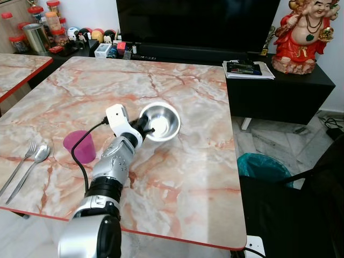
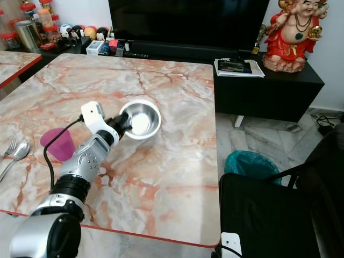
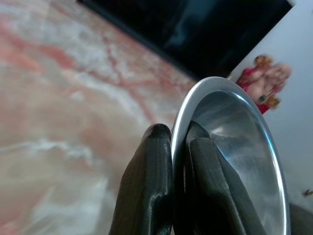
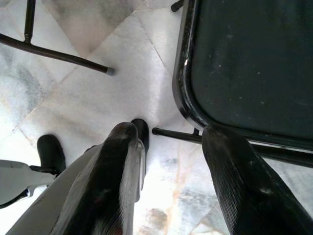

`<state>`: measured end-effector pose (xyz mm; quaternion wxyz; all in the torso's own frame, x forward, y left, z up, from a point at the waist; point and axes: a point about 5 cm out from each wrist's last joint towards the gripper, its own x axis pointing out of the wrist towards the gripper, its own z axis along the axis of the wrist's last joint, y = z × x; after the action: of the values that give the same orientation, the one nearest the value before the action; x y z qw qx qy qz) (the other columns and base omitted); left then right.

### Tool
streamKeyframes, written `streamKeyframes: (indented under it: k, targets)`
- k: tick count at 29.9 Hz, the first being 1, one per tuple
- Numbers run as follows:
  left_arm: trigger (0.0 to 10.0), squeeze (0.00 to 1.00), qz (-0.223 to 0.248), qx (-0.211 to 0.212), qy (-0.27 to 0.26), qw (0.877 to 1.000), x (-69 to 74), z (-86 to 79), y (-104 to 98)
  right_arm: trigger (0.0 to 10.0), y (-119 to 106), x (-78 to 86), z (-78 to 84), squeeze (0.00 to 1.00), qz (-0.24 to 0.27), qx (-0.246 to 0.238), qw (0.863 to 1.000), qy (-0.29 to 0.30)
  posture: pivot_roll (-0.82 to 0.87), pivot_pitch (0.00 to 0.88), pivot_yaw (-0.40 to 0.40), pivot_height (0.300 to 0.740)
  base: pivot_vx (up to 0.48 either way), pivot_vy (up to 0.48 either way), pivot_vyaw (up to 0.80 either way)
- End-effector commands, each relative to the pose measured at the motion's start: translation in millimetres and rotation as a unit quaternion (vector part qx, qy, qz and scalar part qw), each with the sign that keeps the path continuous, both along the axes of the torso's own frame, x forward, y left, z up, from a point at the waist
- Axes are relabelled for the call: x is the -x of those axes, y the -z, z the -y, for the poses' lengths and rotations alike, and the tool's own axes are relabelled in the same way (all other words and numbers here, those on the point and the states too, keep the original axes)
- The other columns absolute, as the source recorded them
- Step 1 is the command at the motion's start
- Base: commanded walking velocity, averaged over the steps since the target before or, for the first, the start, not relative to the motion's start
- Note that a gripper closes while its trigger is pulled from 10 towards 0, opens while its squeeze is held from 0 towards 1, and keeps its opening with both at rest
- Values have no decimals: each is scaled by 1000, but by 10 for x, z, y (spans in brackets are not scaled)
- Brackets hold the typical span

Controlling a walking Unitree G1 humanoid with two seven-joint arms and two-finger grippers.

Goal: Setting the table

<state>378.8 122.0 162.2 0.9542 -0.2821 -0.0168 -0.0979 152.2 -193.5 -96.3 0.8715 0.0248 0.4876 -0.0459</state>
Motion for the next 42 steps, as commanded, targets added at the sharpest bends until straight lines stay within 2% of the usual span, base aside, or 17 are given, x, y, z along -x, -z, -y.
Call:
streamKeyframes:
  k: [1,5,9,21,24,28,42]
  targets:
    - [10000,0,24,22,-6,999,45,11,-17,10000,8,17,-13,0,0,0,1000,5,-85,0,-34,740,0,0,0]
    - [10000,0,60,5,-13,998,110,101,-47,10000,3,2,-29,0,4,-1,1000,5,-91,0,-34,740,0,0,0]
    - [10000,0,98,0,-19,995,122,149,-182,10000,0,0,-16,0,7,0,1000,8,-96,0,-33,740,0,0,0]
    - [10000,0,161,-15,-40,986,137,82,-489,10000,-28,-57,7,0,18,0,1000,9,-90,0,-30,740,0,157,0]
    - [10000,0,165,-16,-40,985,141,83,-513,10000,-29,-60,3,0,18,0,1000,8,-90,0,-30,740,0,284,0]
    - [10000,0,192,-25,-34,981,168,114,-645,10000,-34,-79,-23,0,21,0,1000,5,-86,0,-30,740,0,284,0]
    - [10000,0,191,-28,-34,981,166,120,-680,10000,-54,-136,-56,0,28,2,1000,4,-86,0,-28,740,0,280,0]
